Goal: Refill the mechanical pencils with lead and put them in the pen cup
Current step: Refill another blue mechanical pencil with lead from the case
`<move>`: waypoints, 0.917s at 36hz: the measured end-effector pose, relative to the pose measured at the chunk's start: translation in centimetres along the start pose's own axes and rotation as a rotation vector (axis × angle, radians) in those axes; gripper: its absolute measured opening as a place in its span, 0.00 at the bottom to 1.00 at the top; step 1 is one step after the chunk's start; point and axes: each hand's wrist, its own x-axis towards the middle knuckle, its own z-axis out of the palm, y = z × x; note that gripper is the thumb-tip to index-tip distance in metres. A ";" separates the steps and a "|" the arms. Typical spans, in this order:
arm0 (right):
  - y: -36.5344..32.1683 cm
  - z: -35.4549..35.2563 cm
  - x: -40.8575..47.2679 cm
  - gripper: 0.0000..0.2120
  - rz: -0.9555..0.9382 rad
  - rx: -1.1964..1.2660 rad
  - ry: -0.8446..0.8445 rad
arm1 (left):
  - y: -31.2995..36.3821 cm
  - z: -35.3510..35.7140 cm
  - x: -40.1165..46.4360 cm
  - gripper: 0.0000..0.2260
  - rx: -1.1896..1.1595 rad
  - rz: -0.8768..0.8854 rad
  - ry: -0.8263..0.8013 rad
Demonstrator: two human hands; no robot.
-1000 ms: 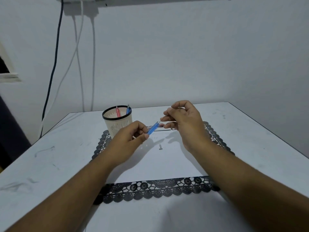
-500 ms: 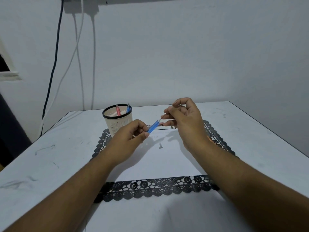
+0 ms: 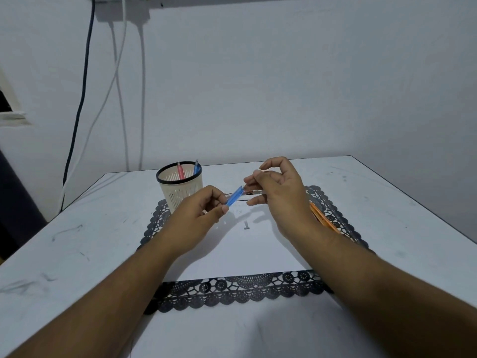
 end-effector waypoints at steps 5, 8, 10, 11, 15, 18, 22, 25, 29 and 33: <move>-0.2 0.0 -0.1 0.03 -0.008 -0.031 0.001 | 0.2 0.0 0.0 0.03 -0.010 0.002 0.001; -0.2 0.0 -0.2 0.03 -0.007 -0.065 0.001 | 0.2 0.0 -0.1 0.04 0.000 0.000 0.004; -0.1 0.0 -0.2 0.04 0.003 -0.078 -0.004 | 0.2 0.0 0.0 0.04 0.005 -0.002 0.006; -0.1 0.0 -0.2 0.04 0.007 -0.083 -0.008 | 0.2 0.0 -0.1 0.04 0.006 -0.003 0.007; 0.0 0.0 -0.2 0.03 0.008 -0.095 -0.012 | 0.4 0.0 0.0 0.04 0.015 -0.002 0.013; 0.1 -0.1 -0.2 0.04 -0.007 -0.106 -0.016 | 0.5 0.0 -0.1 0.03 0.021 0.001 0.013; 0.1 -0.1 -0.2 0.04 -0.013 -0.100 -0.018 | 0.5 0.0 0.0 0.03 0.040 -0.004 0.019; 0.0 -0.1 -0.3 0.04 -0.014 -0.094 -0.017 | 0.5 0.0 0.0 0.03 0.048 -0.009 0.022; 0.0 -0.1 -0.3 0.04 -0.015 -0.104 -0.009 | 0.6 0.0 -0.1 0.04 0.037 0.001 0.018; 0.1 -0.2 -0.4 0.04 -0.014 -0.124 -0.019 | 0.6 0.0 0.0 0.04 0.039 0.002 0.017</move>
